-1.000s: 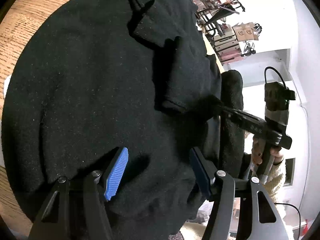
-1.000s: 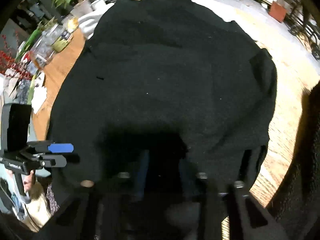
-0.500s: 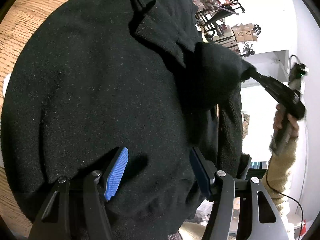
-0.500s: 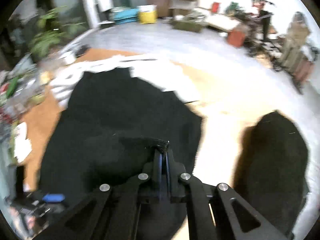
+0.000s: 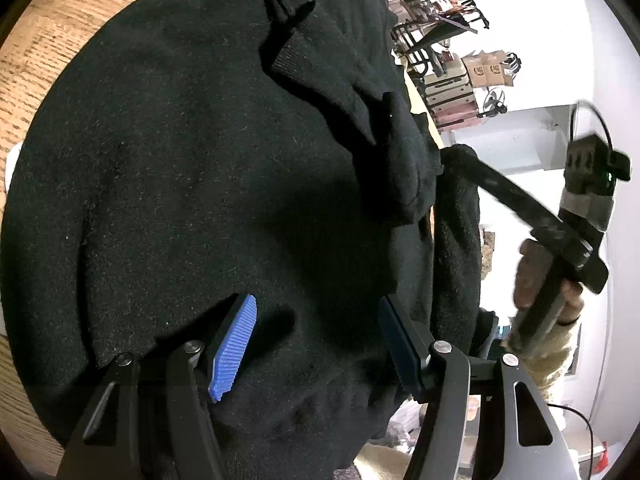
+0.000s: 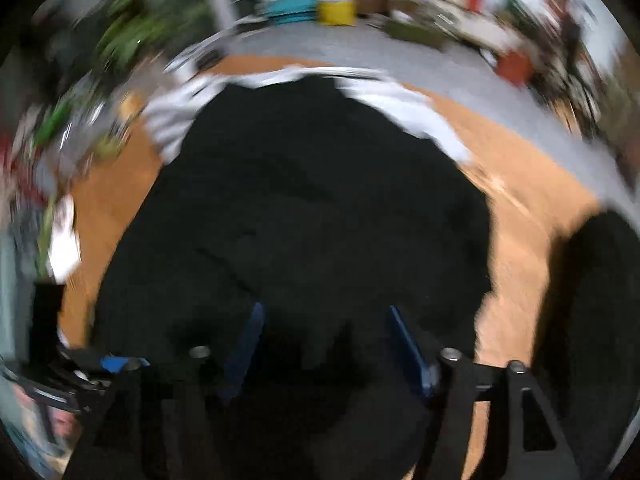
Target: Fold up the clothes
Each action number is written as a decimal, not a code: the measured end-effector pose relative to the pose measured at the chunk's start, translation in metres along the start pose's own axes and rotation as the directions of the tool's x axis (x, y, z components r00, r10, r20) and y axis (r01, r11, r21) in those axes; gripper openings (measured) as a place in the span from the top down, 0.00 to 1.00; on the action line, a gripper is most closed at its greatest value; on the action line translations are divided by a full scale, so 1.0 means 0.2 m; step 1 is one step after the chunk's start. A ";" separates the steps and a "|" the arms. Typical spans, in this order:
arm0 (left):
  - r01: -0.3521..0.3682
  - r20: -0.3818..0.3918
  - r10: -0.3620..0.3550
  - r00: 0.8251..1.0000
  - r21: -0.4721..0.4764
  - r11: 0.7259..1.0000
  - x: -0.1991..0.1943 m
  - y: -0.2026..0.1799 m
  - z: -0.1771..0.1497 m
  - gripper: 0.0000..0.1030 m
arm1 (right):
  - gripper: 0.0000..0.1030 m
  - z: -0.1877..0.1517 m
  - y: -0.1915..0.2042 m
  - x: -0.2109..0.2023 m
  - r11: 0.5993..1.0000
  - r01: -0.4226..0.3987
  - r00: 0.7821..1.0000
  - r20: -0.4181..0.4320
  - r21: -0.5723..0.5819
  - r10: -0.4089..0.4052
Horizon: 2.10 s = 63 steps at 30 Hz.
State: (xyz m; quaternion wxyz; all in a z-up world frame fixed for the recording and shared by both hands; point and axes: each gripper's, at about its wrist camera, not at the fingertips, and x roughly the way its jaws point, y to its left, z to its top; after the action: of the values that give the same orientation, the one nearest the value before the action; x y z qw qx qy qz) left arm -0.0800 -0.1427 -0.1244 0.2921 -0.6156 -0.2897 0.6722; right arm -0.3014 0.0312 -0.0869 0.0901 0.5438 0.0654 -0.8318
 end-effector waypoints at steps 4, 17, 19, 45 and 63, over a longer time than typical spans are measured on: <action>0.008 -0.003 -0.008 1.000 0.001 1.000 0.00 0.01 0.00 0.37 | 0.32 0.03 0.28 0.23 0.961 0.205 0.976 -0.037 -0.187 -0.215; 0.010 -0.002 -0.010 1.000 0.007 1.000 -0.01 0.02 -0.01 0.37 | 0.90 0.15 -0.11 -0.02 0.961 -0.075 0.997 0.038 0.267 0.068; 0.007 -0.001 -0.007 1.000 0.009 1.000 -0.01 0.02 -0.01 0.37 | 0.90 0.19 -0.16 -0.10 0.940 -0.133 0.990 0.081 0.315 0.113; 0.014 -0.001 -0.014 1.000 0.006 1.000 -0.04 0.05 0.00 0.37 | 0.31 -0.15 -0.07 0.09 0.942 0.336 0.940 -0.047 -0.017 -0.337; -0.010 -0.001 0.010 1.000 0.004 1.000 -0.03 0.04 0.00 0.37 | 0.38 -0.46 -0.65 0.22 0.838 0.290 0.954 -0.214 0.463 -0.211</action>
State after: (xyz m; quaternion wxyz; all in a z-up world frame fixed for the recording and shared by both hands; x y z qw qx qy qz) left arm -0.0802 -0.1526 -0.1265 0.2902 -0.6168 -0.2853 0.6738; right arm -0.2658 0.1737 -0.1616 -0.1655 0.5983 -0.0695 -0.7809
